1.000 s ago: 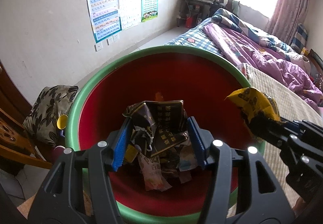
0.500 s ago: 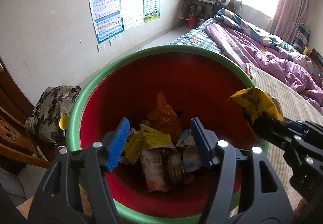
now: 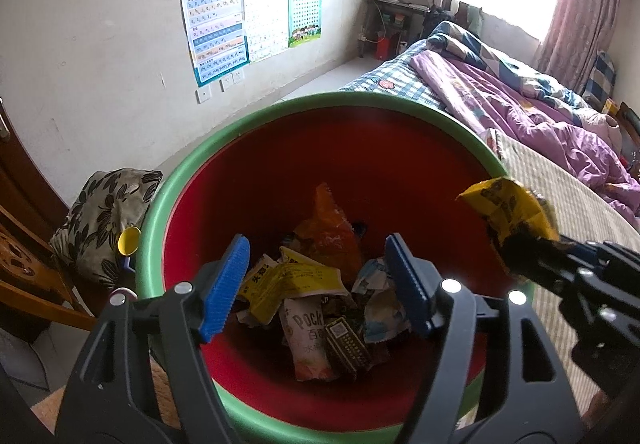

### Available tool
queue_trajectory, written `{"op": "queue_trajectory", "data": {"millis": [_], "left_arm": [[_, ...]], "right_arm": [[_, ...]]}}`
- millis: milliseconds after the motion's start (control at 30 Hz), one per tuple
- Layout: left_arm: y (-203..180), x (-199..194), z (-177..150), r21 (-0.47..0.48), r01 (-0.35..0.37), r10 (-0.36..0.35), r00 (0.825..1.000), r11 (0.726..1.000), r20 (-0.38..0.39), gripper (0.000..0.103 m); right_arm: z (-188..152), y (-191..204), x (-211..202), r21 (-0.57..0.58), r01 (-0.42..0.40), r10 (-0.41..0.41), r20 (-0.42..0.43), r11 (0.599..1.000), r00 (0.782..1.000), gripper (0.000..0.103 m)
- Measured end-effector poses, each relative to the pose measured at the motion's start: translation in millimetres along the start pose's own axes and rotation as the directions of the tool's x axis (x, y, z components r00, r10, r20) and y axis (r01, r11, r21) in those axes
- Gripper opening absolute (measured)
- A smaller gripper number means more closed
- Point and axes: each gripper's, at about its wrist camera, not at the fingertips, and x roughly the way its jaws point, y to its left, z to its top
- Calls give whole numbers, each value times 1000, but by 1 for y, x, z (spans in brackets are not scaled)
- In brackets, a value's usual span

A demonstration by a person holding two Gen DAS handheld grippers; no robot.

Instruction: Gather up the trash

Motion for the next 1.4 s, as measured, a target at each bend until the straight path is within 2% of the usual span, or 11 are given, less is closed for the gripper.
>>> {"op": "queue_trajectory", "data": {"millis": [267,367,533,867,967,1100,1233,1400], "left_arm": [[9,-13,4,-40,-24,27,997,999,72,67],[12,-14,6,-51,-24,27,997,998,74,71],[13,-13,6,-52,-22,26,997,998,73,71],[14,-14,6,-57,-24,28,997,998,71,71],[15,-15,5,-62,-34,39,997,997,69,71],[16,-16,2,-70,-47,52,997,996,63,71],[14,-15,-4,-67,-71,75,996,995,56,73],[9,-22,-10,-71,-95,99,993,993,64,73]], "right_arm": [[1,3,12,-34,16,-17,-14,999,1000,24],[0,7,16,-45,14,-15,-25,999,1000,24],[0,7,17,-41,12,-13,-24,999,1000,36],[-1,1,10,-20,15,-16,-15,1000,1000,37],[-1,1,4,-18,14,-14,-4,1000,1000,44],[1,-1,-6,-11,18,-18,29,1000,999,58],[1,-6,-20,1,19,-19,56,1000,998,67],[-2,-17,-51,13,31,-33,131,999,991,76]]}}
